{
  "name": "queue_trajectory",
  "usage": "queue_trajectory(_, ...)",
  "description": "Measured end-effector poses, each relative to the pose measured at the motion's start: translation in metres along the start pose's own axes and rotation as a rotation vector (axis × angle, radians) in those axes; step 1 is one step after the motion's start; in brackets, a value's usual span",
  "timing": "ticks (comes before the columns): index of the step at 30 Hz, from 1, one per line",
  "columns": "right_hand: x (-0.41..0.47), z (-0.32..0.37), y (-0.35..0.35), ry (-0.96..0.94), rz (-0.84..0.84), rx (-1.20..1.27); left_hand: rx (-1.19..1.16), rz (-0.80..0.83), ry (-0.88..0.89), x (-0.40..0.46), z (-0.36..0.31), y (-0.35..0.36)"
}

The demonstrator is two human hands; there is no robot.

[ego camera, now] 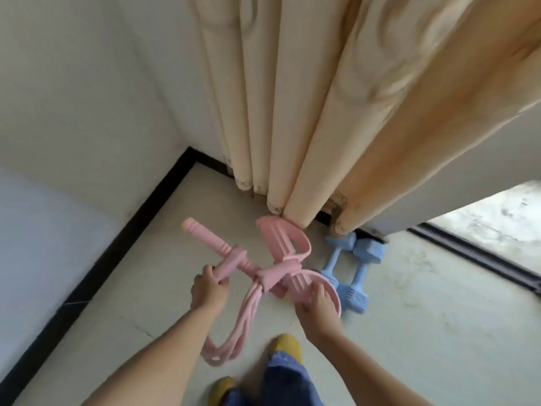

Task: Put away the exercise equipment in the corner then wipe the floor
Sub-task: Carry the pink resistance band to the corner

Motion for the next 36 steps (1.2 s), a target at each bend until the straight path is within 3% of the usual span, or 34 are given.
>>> queue_trajectory(9,0.211,-0.041,0.129,0.020,-0.221,0.234,-0.064,-0.011,0.185,0.228,-0.026,0.145)
queue_trajectory(12,0.235,-0.046,0.153,-0.003,-0.291,0.218,0.026,0.064,0.303,0.262,-0.044,0.181)
queue_trajectory(16,0.240,-0.052,0.165,-0.010,-0.243,0.118,0.352,0.020,0.325,0.270,-0.044,0.187)
queue_trajectory(22,0.189,-0.020,0.110,-0.008,-0.148,0.006,0.274,0.088,0.228,0.216,-0.030,0.132)
queue_trajectory(27,0.103,0.032,0.036,-0.142,-0.033,-0.165,0.369,0.062,0.286,0.121,-0.044,0.038)
queue_trajectory(36,-0.077,0.168,-0.110,-0.372,-0.109,-0.334,0.440,0.015,0.439,-0.084,-0.105,-0.167)
Point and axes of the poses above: each hand's wrist, its own x-axis towards the middle knuckle, its own y-axis out of the palm, z = x × y, the point moved 2 cm from there along x, towards the middle knuckle, and after that the axes turned 1 degree about x, right-handed, at the moved point
